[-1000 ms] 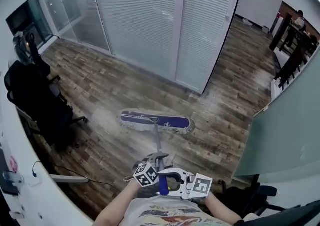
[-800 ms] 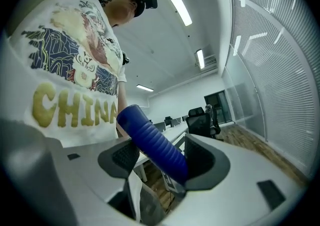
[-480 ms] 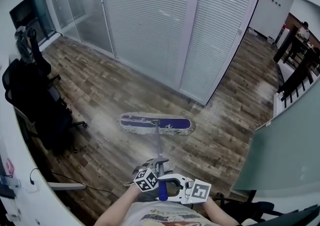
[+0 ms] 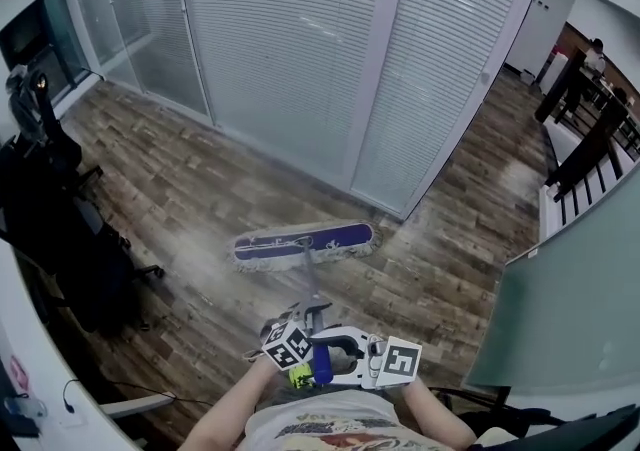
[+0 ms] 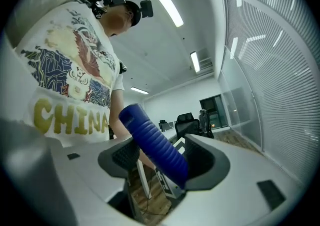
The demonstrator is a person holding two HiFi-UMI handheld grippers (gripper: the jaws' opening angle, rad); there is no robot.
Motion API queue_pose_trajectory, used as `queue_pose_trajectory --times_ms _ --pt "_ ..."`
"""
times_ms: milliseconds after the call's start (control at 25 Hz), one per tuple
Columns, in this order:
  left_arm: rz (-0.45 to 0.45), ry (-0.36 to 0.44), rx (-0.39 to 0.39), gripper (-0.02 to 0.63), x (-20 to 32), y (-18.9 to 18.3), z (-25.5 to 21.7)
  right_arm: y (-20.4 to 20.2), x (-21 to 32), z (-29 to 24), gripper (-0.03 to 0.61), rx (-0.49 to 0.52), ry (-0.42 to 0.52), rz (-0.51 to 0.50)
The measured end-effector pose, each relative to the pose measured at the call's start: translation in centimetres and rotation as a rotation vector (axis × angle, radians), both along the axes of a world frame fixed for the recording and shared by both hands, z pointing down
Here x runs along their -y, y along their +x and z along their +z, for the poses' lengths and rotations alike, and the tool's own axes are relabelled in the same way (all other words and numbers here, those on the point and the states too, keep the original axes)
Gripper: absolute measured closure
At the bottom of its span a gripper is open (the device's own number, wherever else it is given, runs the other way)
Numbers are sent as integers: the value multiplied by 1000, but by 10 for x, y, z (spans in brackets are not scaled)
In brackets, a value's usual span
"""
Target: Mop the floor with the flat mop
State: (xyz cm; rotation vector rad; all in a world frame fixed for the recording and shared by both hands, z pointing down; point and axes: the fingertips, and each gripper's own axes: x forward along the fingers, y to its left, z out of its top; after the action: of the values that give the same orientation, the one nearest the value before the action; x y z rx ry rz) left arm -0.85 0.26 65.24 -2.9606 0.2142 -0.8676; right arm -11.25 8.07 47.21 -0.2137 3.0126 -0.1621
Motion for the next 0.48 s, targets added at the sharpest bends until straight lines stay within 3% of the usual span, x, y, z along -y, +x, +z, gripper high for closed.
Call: queue_pose_trajectory --times_ms 120,320,480 --pt "16 5 19 408 30 7 12 8 28 21 314 -76 -12 -29" --pt "13 10 42 407 115 15 29 16 108 42 310 -117 -5 -40" --pt "-33 -14 17 407 199 37 24 40 192 31 308 -45 -15 -24"
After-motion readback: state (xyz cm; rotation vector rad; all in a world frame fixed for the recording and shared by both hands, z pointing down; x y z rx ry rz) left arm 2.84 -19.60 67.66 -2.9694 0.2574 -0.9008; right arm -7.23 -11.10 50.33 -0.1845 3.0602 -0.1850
